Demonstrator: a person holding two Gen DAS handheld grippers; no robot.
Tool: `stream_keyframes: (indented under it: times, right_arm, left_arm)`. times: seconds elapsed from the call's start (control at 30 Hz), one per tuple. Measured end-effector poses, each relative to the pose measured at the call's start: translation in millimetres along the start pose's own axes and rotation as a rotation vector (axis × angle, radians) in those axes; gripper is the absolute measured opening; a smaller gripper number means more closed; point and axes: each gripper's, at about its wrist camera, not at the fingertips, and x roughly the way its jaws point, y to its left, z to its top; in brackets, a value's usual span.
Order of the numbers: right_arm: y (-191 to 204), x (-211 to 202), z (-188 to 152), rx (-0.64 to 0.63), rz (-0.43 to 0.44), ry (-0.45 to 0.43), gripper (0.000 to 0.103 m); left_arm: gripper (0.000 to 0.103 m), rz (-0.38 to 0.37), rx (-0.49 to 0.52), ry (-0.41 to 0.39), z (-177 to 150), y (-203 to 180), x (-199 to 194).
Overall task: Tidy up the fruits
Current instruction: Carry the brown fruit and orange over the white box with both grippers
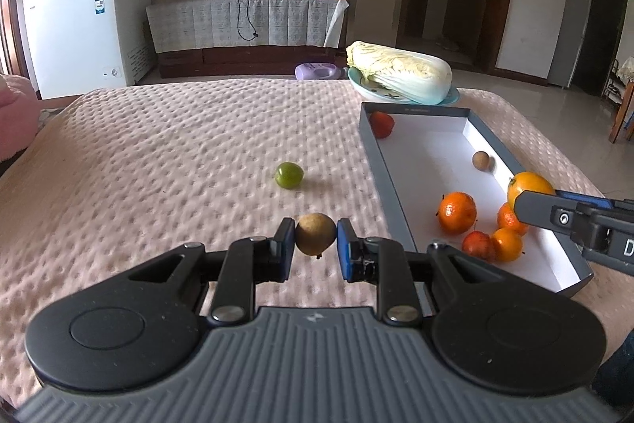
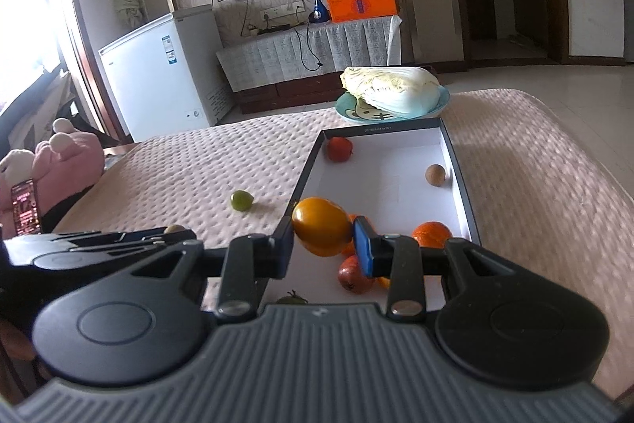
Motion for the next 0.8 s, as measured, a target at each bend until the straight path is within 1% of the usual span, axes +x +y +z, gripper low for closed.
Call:
stream_keyframes:
  times: [0.2, 0.3, 0.4, 0.53, 0.67, 0.8]
  right_arm:
    - [-7.7, 4.3, 1.0, 0.008, -0.026, 0.016, 0.036]
    - [-13.1, 4.5, 1.4, 0.032, -0.027, 0.020, 0.036]
    - [-12.0, 6.7, 0.0, 0.025, -0.032, 0.040, 0.036]
    - [-7.9, 12.8, -2.6, -0.002, -0.045, 0.078, 0.036]
    - [-7.3, 15.7, -2.8, -0.008, -0.043, 0.088, 0.036]
    - [-9.2, 17.6, -2.6, -0.015, -0.051, 0.099, 0.036]
  left_arm:
    - [0.027, -0.011, 0.011, -0.017, 1.5, -2.7, -4.6]
    - [0.027, -0.013, 0.010, -0.028, 2.8, -3.3, -5.8]
    - [0.027, -0.027, 0.006, -0.028, 5.8, -6.1, -4.6]
    - [0.027, -0.051, 0.034, -0.037, 11.9, -19.2, -2.1]
    - [0.027, -0.072, 0.066, -0.038, 19.0, -36.1, 3.9]
    - [0.027, -0.106, 0.070, -0.055, 28.8, -50.9, 7.3]
